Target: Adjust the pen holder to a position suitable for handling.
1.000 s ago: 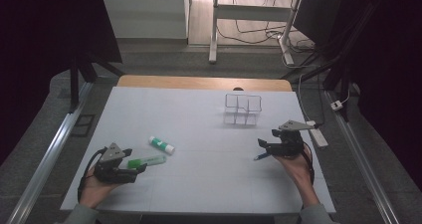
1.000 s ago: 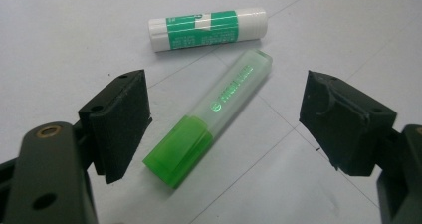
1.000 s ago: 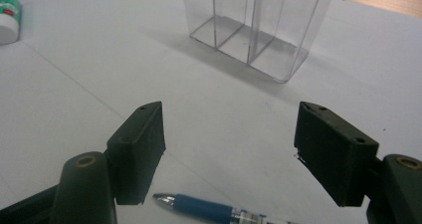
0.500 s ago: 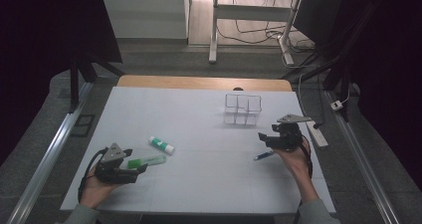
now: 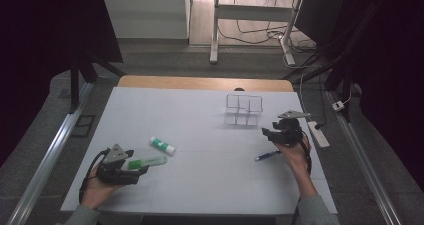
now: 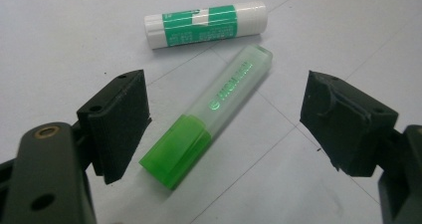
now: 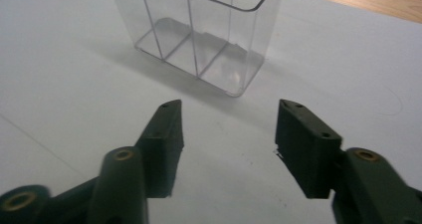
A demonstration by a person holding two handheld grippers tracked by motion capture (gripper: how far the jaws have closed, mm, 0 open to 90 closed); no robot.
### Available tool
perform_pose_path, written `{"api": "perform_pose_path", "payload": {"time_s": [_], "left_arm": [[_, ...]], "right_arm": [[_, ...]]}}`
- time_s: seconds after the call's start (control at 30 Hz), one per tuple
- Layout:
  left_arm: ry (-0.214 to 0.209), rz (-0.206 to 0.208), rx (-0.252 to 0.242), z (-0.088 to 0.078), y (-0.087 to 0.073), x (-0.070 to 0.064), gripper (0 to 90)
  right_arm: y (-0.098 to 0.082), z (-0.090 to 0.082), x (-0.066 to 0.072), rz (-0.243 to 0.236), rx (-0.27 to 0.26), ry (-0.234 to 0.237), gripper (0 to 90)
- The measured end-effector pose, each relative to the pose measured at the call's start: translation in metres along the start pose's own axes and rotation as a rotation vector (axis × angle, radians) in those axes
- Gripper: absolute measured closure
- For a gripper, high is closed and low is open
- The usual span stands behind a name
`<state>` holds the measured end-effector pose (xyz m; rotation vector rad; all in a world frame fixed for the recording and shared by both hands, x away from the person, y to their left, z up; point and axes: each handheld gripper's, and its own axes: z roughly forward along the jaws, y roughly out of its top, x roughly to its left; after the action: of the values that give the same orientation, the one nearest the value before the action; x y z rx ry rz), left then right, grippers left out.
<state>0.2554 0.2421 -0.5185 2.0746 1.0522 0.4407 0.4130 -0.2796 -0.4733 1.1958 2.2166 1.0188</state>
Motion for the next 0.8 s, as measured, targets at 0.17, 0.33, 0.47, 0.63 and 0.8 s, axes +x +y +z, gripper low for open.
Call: {"api": "perform_pose_path", "payload": {"time_s": [0.17, 0.33, 0.47, 0.63, 0.8], "left_arm": [[0.004, 0.004, 0.005, 0.001, 0.000, -0.001, 18.8], [0.006, 0.003, 0.005, 0.000, 0.000, -0.001, 18.8], [0.008, 0.004, 0.007, 0.001, 0.000, -0.001, 18.8], [0.012, 0.006, 0.011, 0.001, 0.000, -0.001, 18.6], [0.016, 0.004, 0.014, 0.001, -0.001, -0.001, 18.3]], "right_arm": [[0.003, 0.008, -0.004, 0.022, 0.005, -0.005, 62.3], [0.005, 0.013, -0.006, 0.020, 0.002, -0.016, 74.8], [0.007, 0.018, -0.009, 0.012, -0.007, -0.016, 87.5], [0.009, 0.023, -0.014, 0.022, -0.018, -0.020, 89.3], [0.012, 0.032, -0.018, 0.028, -0.016, -0.021, 89.3]]}}
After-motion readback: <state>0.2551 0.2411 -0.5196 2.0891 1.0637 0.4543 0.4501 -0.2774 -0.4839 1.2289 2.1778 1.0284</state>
